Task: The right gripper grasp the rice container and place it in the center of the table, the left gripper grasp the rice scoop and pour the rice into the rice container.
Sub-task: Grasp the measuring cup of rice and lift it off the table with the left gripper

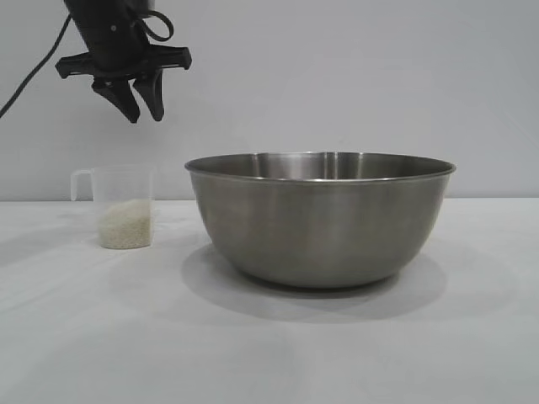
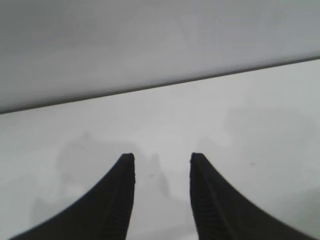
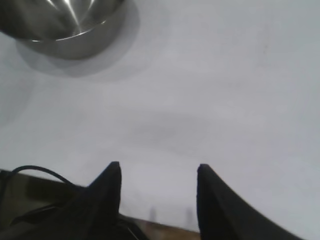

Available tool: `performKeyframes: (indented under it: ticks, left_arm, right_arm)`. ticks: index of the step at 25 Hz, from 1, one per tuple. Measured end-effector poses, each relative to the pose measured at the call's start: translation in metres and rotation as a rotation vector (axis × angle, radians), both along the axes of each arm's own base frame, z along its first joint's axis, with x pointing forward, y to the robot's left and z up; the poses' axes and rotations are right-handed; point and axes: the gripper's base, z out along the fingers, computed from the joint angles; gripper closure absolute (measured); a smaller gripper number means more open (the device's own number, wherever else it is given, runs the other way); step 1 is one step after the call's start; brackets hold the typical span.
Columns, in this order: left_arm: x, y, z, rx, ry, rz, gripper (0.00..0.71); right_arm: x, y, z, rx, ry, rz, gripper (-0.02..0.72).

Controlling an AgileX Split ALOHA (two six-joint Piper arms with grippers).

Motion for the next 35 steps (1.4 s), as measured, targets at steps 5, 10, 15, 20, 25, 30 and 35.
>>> performKeyframes:
  ticks: [5, 10, 15, 20, 25, 30, 35]
  left_arm:
    - [-0.002, 0.0, 0.008, -0.003, -0.011, 0.0, 0.488]
    - [-0.003, 0.001, 0.01, 0.006, -0.009, -0.002, 0.488]
    - [-0.005, 0.002, 0.015, 0.011, -0.016, -0.004, 0.488]
    - [-0.004, 0.004, 0.015, 0.046, -0.024, -0.012, 0.488]
    - [-0.019, 0.007, 0.007, 0.048, -0.05, -0.019, 0.488]
    - [-0.075, 0.018, 0.003, 0.037, -0.234, -0.059, 0.488]
    - [-0.145, 0.027, 0.003, -0.006, -0.542, -0.15, 0.488]
  right_arm:
    - [-0.013, -0.003, -0.002, 0.015, -0.091, -0.002, 0.361]
    - [-0.011, -0.002, -0.002, 0.003, -0.123, 0.014, 0.361]
    - [-0.005, -0.001, -0.005, 0.012, -0.154, 0.011, 0.414]
    - [-0.004, -0.001, -0.005, 0.013, -0.154, 0.01, 0.414]
    - [-0.004, -0.001, -0.005, 0.013, -0.154, 0.01, 0.414]
    - [-0.004, -0.001, -0.005, 0.013, -0.156, 0.01, 0.414]
    - [-0.004, -0.001, -0.005, 0.013, -0.156, 0.01, 0.414]
